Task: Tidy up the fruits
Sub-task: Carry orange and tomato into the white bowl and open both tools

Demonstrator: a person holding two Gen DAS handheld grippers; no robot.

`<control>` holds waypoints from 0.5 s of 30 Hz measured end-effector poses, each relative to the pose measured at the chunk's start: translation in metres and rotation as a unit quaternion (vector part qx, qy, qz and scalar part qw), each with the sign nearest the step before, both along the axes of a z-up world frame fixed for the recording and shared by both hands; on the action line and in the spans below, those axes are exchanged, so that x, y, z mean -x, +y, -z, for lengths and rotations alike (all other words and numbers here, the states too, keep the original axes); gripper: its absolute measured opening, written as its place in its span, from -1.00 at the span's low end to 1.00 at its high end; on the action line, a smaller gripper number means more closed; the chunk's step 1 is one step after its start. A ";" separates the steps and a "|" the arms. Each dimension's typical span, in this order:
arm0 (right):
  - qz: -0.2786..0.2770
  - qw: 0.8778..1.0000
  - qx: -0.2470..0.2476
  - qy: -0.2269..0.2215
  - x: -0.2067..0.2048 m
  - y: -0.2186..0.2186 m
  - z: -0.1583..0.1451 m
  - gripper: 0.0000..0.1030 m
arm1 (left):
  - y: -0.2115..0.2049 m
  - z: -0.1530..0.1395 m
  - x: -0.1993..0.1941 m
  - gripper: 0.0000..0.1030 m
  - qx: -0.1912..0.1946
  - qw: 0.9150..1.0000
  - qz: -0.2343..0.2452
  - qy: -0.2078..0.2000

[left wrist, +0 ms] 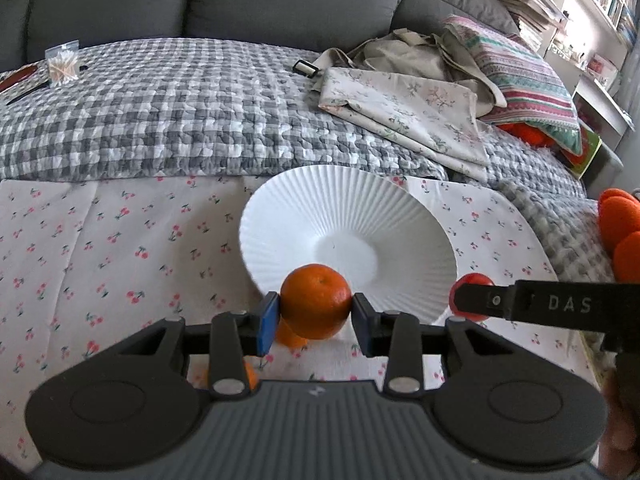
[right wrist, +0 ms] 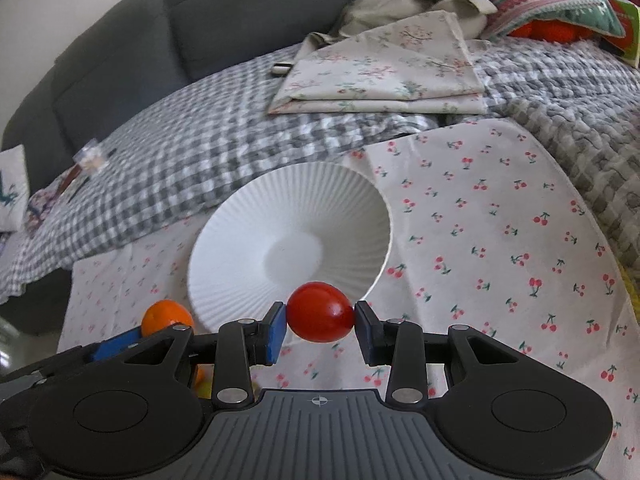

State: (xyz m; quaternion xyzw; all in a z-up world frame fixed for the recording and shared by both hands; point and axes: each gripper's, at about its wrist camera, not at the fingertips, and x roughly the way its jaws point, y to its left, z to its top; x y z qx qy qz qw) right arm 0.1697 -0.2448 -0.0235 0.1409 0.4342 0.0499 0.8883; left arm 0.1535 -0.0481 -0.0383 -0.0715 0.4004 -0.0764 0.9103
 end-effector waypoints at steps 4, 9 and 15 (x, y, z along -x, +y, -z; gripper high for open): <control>0.005 1.000 -0.005 0.003 -0.012 -0.001 0.004 -0.30 | -0.010 0.008 -0.012 -0.28 -0.019 1.000 0.008 -0.001; 0.000 1.000 -0.004 0.008 -0.026 0.004 0.013 -0.30 | -0.015 0.021 -0.025 -0.28 -0.034 0.999 0.017 0.007; -0.012 1.000 -0.002 0.023 -0.042 0.008 0.030 -0.30 | -0.017 0.030 -0.039 -0.28 -0.043 0.999 0.026 0.007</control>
